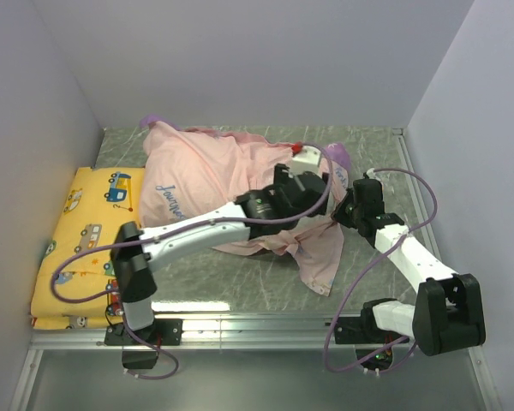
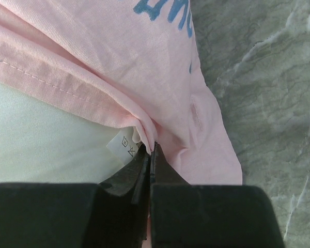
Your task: Remove the pillowcase from the pillow
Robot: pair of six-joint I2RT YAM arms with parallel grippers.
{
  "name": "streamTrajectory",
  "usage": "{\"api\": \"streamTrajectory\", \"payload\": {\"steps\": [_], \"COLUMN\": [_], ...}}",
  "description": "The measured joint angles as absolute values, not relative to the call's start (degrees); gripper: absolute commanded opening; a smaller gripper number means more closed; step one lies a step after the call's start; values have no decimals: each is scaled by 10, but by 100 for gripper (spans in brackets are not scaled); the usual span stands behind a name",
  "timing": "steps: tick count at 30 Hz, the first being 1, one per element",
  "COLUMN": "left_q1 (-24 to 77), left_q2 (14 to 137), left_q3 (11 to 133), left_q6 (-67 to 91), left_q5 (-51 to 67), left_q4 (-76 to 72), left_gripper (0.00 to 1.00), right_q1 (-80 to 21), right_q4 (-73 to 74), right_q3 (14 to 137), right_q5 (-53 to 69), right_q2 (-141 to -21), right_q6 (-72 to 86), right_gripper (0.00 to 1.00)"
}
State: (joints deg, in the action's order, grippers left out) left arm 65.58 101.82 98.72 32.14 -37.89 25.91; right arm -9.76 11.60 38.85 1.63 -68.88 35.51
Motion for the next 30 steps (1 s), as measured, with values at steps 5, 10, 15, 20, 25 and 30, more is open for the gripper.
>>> {"api": "streamTrajectory", "payload": {"steps": [5, 10, 15, 20, 25, 30], "left_q1": [658, 637, 605, 573, 553, 544], "left_q2": [1113, 1178, 1189, 1207, 1207, 1207], "left_q3": [1007, 1037, 1050, 1077, 1089, 1116], "left_q6": [328, 352, 365, 362, 360, 353], "left_q5": [-379, -378, -341, -294, -261, -252], "left_q4": [278, 295, 289, 289, 291, 309], "left_gripper": [99, 99, 49, 0, 0, 0], "right_q1": [-98, -98, -98, -102, -133, -191], "right_q4": [116, 112, 111, 112, 133, 177], "right_q3": [387, 377, 375, 376, 386, 415], "right_q5": [17, 20, 22, 27, 18, -14], "right_q2": [-687, -684, -672, -661, -637, -580], "right_q6": [355, 355, 355, 349, 335, 335], "right_gripper": [0, 0, 0, 22, 59, 74]}}
